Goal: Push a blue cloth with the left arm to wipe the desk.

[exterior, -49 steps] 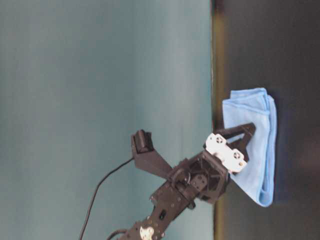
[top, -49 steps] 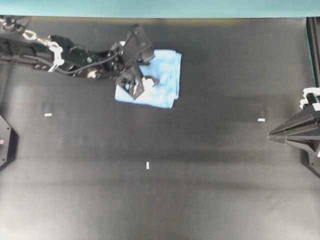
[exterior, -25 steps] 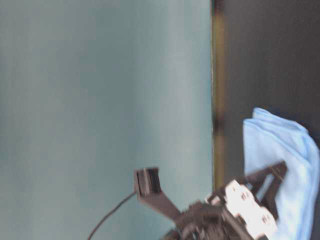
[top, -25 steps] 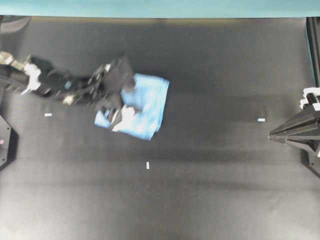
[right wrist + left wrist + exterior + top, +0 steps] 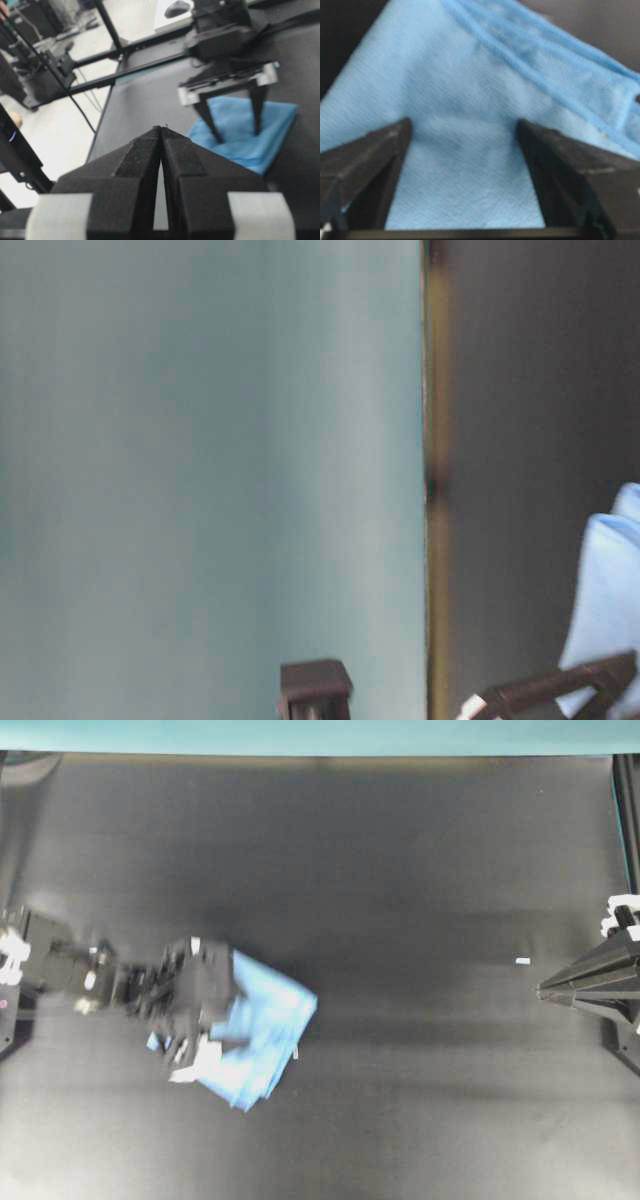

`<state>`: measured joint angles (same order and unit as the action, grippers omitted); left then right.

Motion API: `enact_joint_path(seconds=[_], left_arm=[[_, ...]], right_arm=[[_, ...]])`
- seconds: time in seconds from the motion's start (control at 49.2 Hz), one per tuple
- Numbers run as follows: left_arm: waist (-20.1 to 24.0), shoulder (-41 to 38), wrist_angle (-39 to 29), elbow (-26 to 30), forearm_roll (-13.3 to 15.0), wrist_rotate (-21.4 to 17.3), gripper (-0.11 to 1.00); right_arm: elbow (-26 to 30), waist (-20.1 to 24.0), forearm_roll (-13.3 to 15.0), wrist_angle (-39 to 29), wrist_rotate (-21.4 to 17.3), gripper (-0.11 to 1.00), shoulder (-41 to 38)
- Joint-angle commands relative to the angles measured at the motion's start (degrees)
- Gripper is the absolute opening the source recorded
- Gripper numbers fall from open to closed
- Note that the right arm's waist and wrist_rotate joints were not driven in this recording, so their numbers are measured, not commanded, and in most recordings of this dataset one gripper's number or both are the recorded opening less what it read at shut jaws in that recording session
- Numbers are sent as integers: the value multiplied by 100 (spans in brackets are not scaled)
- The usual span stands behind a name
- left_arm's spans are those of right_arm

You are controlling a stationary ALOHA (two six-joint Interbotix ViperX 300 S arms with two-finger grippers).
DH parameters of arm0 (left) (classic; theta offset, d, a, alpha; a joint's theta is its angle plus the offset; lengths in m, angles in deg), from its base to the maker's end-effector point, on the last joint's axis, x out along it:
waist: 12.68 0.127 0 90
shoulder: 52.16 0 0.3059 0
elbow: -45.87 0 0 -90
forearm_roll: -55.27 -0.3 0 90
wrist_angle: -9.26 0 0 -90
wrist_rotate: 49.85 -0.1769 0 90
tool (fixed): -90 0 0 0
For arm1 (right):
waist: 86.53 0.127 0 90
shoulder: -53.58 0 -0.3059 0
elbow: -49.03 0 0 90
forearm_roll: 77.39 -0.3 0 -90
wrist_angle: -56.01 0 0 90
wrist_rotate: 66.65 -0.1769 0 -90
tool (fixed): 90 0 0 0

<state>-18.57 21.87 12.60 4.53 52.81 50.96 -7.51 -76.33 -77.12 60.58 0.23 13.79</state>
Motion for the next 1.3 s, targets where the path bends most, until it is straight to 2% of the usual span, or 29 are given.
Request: enact_joint_path(seconds=[0.0,0.285,0.427,0.712,1.017,1.282], left_arm=[[-738,-26,-79,-220,9,158,83],[-1986,141,-88,-264,9,325,83],[-2399,158,-88,-264,9,483,83],[-2276,352,-88,-255,0,325,83],[-2021,1433,-88,-316,9,-369,83],[-1969,1802,-88,-448,9,-396,83]], right_arm=[[44,0,-9,62,0,0,-9],[44,0,-18,62,0,0,-9],[44,0,-18,70,-9,0,-9],[53,-9,-18,123,0,0,-9],[44,0,-18,114,-9,0,0],[26,0,-18,114,-9,0,0]])
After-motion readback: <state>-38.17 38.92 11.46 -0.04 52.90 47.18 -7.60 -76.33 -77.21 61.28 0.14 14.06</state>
